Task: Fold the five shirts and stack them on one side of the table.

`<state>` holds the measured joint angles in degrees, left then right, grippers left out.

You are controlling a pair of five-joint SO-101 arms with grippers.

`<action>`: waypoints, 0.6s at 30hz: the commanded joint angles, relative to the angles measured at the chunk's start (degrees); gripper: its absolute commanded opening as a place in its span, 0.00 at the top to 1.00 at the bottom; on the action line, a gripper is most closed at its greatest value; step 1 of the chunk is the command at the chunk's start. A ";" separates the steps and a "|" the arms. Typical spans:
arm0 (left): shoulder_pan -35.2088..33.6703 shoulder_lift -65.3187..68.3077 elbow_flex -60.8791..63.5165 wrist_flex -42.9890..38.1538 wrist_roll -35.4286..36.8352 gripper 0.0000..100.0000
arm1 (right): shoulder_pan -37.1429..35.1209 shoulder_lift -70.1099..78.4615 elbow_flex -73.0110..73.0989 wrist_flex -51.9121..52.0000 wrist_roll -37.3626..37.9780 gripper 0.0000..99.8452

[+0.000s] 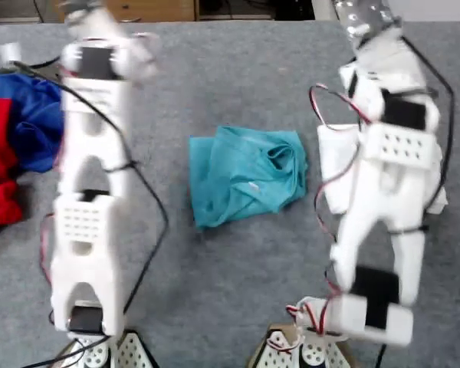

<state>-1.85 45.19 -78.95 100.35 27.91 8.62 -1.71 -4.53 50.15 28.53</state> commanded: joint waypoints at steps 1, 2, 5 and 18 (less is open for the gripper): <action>-8.00 -7.43 9.76 0.70 -4.04 0.98 | -2.95 10.51 -16.92 17.76 -2.02 0.99; -9.41 -9.54 12.84 0.70 -4.04 0.98 | -3.82 14.20 -21.93 23.21 -2.11 0.99; -11.25 -14.90 20.84 0.53 -4.31 0.98 | -6.99 24.22 -36.62 40.53 -3.25 1.00; -12.84 -15.25 58.37 -35.60 -5.27 0.98 | -12.62 19.74 -20.70 50.02 -11.60 1.00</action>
<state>-14.51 32.18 -24.53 71.16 22.73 -5.63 23.78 -31.69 100.97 17.71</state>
